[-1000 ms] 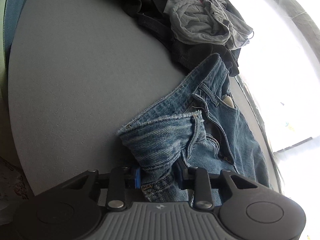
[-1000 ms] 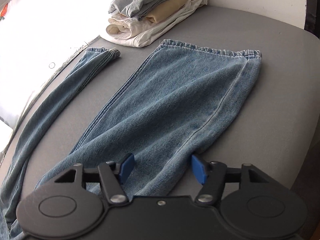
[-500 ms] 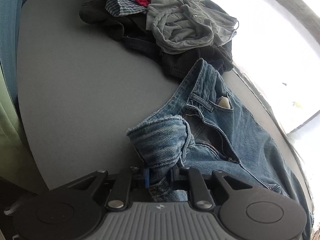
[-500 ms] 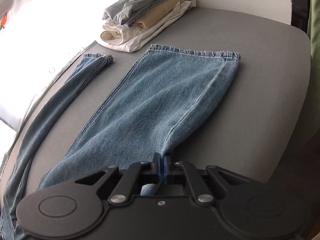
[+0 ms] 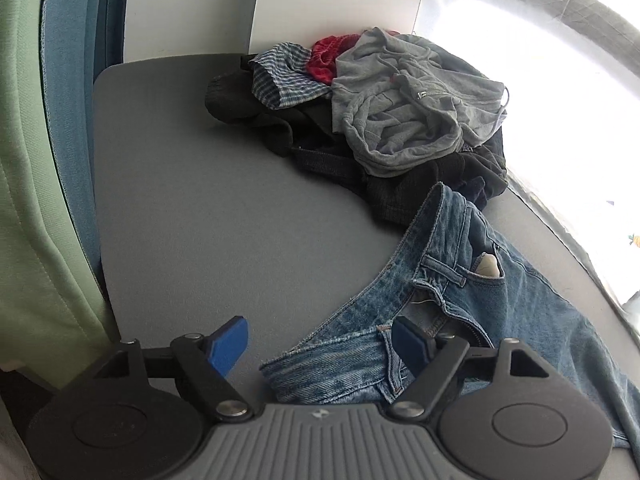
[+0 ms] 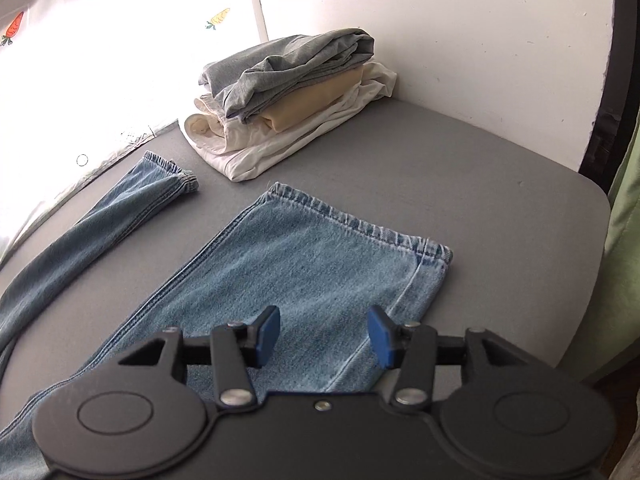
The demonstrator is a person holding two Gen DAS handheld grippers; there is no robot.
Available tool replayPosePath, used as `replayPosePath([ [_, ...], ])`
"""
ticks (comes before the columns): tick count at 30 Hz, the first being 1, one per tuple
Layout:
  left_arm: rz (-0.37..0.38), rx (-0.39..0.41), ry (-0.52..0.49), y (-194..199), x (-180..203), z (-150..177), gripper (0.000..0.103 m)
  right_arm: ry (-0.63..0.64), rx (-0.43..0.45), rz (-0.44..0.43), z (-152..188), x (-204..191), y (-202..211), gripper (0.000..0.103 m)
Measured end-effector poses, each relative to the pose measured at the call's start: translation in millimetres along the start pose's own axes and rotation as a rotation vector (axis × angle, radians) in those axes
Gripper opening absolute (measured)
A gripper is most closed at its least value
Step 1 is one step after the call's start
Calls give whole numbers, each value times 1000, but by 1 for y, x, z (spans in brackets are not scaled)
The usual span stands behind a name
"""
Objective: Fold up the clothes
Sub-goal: 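Open both grippers, leaving the jeans laid out straight, then grasp the jeans leg hem with the right gripper and lift it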
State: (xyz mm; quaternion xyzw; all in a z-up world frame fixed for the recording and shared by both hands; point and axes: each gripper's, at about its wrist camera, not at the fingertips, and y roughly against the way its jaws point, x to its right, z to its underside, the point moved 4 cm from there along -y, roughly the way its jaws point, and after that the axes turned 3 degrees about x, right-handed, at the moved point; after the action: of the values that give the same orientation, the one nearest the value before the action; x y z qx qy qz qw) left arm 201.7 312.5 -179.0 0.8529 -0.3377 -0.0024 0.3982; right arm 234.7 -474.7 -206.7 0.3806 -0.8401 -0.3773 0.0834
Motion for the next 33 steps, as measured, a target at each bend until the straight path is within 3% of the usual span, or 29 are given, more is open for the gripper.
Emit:
replayPosePath([
  [4, 6, 3, -30, 6, 29, 22, 83, 86, -12, -20, -15, -4, -27, 50],
  [12, 73, -57, -256, -1, 131, 107, 85, 244, -10, -83, -50, -26, -85, 61],
  [16, 63, -75, -430, -20, 174, 143, 89, 269, -23, -126, -68, -34, -120, 64],
  [20, 12, -139, -505, -43, 197, 171, 94, 241, -72, -129, -73, -33, -153, 69],
  [21, 5, -129, -510, -45, 200, 174, 97, 244, -78, -142, -73, -34, -156, 64],
  [22, -1, -116, -514, -46, 202, 177, 100, 253, -81, -153, -72, -34, -159, 49],
  [23, -1, -108, -511, -47, 204, 178, 103, 295, -68, -159, -72, -37, -158, 24],
  [24, -1, -107, -505, -48, 203, 179, 103, 316, -70, -174, -73, -39, -157, 14],
  [27, 30, -92, -459, -50, 196, 178, 103, 314, -41, -146, -79, -37, -156, 13],
  [33, 43, -37, -462, -48, 195, 183, 103, 370, -9, -62, -86, -49, -174, 14],
])
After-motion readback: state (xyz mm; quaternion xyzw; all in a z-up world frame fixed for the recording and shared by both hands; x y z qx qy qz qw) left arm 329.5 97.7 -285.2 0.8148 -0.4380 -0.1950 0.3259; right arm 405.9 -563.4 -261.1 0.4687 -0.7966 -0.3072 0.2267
